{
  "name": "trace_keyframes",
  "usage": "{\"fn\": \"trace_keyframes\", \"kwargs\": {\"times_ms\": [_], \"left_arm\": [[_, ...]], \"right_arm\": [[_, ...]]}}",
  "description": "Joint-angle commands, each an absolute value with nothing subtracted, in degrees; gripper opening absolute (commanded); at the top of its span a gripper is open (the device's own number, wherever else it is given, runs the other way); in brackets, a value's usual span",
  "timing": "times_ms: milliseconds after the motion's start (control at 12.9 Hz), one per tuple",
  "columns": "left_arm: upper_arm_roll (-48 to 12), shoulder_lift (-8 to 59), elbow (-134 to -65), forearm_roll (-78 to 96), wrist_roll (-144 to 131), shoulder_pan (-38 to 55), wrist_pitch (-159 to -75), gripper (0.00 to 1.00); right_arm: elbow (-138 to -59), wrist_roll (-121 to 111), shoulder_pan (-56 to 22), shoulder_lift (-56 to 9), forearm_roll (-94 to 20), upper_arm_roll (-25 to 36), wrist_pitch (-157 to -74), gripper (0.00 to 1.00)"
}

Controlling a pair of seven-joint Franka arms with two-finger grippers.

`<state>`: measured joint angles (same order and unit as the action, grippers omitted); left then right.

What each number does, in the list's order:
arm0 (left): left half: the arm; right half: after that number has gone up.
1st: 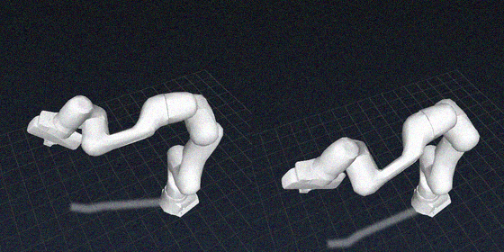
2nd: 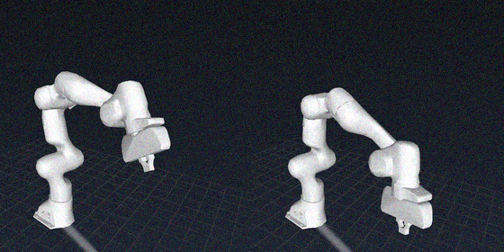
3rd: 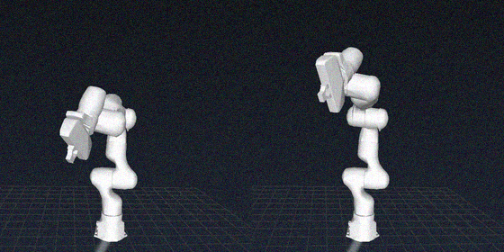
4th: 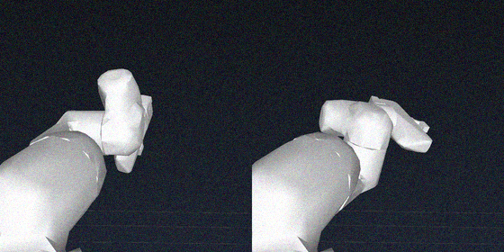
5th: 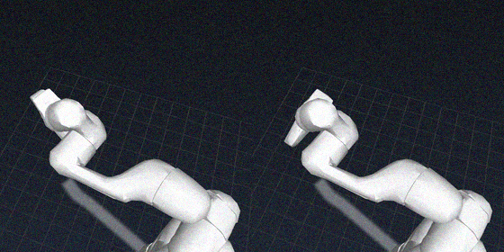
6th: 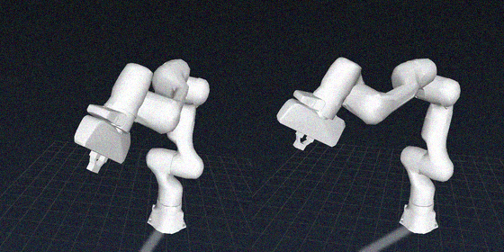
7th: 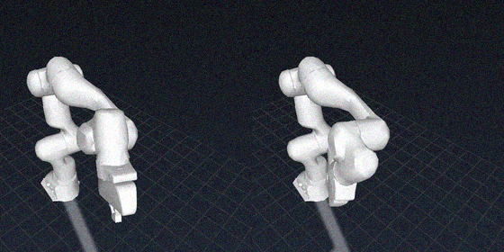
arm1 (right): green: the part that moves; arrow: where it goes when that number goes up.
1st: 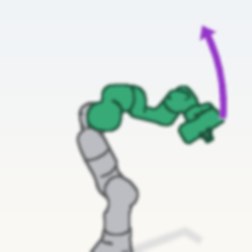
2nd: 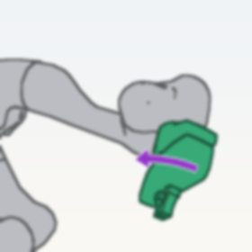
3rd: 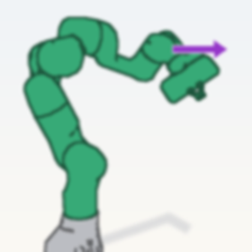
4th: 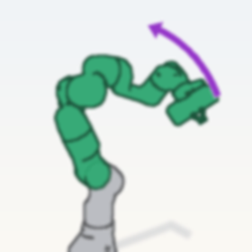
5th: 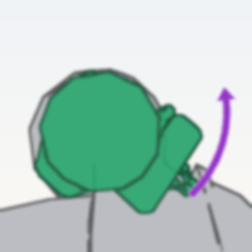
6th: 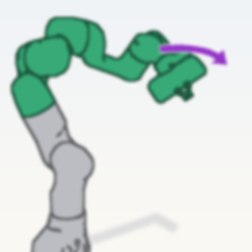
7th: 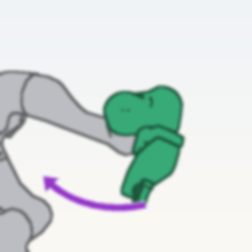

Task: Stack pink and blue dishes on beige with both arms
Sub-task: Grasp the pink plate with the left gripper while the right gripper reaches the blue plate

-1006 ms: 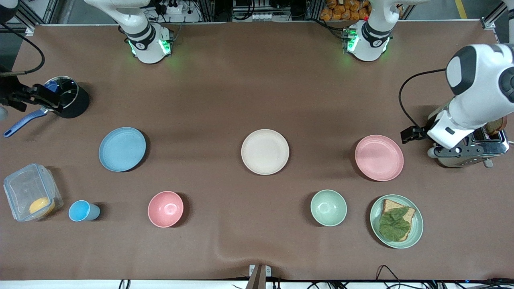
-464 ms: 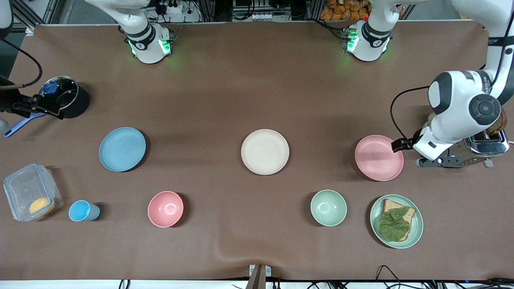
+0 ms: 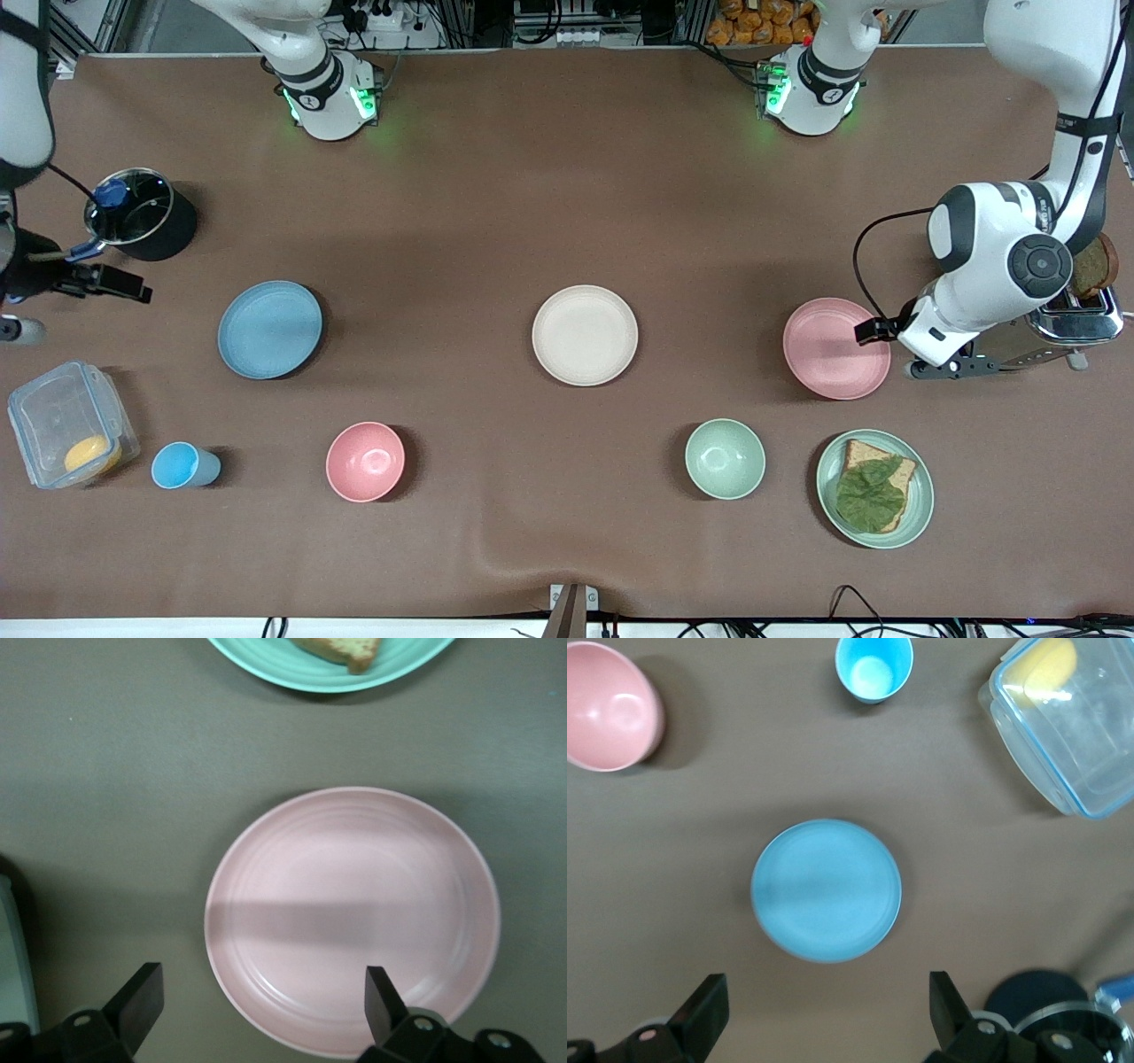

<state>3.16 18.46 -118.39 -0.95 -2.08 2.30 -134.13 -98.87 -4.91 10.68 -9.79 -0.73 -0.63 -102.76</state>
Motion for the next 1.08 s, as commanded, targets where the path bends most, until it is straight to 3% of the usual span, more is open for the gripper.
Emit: {"fn": "trace_keyframes", "kwargs": {"times_ms": [0,387,619,851,1006], "left_arm": [[2.81,19.95,-118.48,-2.11,-0.88,1.23,-136.14,1.00],[2.81,23.55,-118.39,-2.20,-0.70,0.18,-137.55,0.91],[2.72,25.75,-118.39,-2.20,-0.44,-0.79,-139.13,0.90],[2.72,27.15,-118.30,-2.11,1.14,-1.23,-140.10,0.85],[2.72,27.25,-118.30,-1.50,1.14,-1.23,-140.10,0.67]], "right_arm": [[-101.95,-6.94,13.18,-13.69,-1.49,-1.41,-108.88,1.00],[-101.95,-7.65,17.22,-25.12,-2.37,-1.58,-112.49,1.00],[-101.95,-8.52,18.89,-31.80,-2.55,-1.67,-116.61,1.00],[-102.04,-11.23,19.77,-34.79,-5.79,-1.76,-116.72,0.98],[-101.87,-14.14,20.65,-36.99,-6.94,-1.76,-116.72,0.85]]}}
